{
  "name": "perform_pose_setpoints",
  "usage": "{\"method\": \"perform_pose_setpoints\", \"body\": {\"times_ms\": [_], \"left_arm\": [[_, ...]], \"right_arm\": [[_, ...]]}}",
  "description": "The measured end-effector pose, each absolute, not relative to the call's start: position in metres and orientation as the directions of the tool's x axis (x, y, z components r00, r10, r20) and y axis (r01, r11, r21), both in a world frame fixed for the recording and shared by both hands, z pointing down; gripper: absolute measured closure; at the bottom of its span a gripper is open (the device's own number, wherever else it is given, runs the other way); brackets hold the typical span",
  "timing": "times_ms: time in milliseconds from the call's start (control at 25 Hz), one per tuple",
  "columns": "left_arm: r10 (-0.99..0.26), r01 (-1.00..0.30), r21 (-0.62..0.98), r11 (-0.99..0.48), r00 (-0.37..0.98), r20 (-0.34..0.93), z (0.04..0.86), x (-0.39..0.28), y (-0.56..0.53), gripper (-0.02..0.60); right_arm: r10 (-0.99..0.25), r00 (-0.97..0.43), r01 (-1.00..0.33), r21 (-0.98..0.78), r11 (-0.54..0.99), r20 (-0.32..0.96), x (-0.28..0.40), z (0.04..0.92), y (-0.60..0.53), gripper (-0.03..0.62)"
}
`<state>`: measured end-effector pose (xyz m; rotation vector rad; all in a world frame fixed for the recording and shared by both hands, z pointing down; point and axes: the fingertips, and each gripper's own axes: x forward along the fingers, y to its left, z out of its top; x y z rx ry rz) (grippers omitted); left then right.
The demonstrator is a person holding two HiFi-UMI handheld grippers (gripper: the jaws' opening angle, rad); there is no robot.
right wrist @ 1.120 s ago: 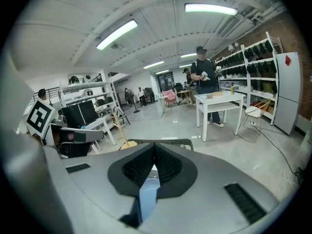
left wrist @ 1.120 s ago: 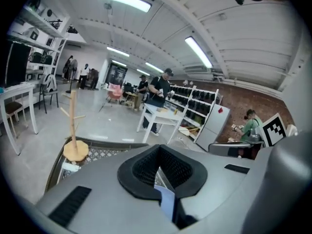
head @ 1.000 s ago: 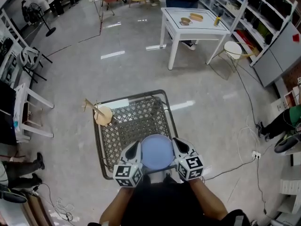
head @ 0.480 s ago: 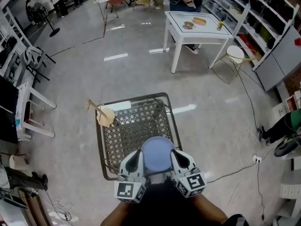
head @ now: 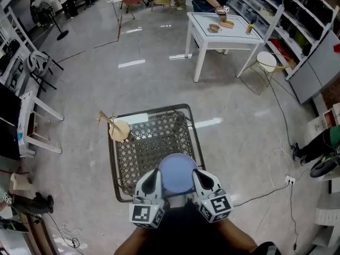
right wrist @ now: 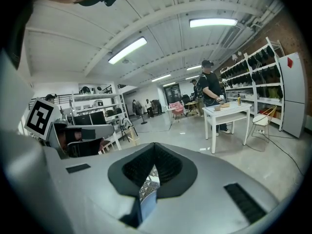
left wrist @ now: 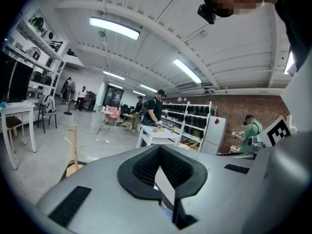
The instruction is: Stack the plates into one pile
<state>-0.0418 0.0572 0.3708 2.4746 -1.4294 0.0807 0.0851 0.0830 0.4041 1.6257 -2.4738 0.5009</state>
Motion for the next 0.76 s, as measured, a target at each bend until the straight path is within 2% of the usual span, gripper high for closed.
{"method": "perform_pose_setpoints", "body": {"times_ms": [760], "left_arm": [[-0.839,-0.856,0.225,-0.466,0.508,0.194,0.382,-0.038,0.059,0.566]], "right_arm": [[-0.855,-0.426,-0.903,-0.204,0.379,0.295,0.087,0.412,0.085,0.585]]}}
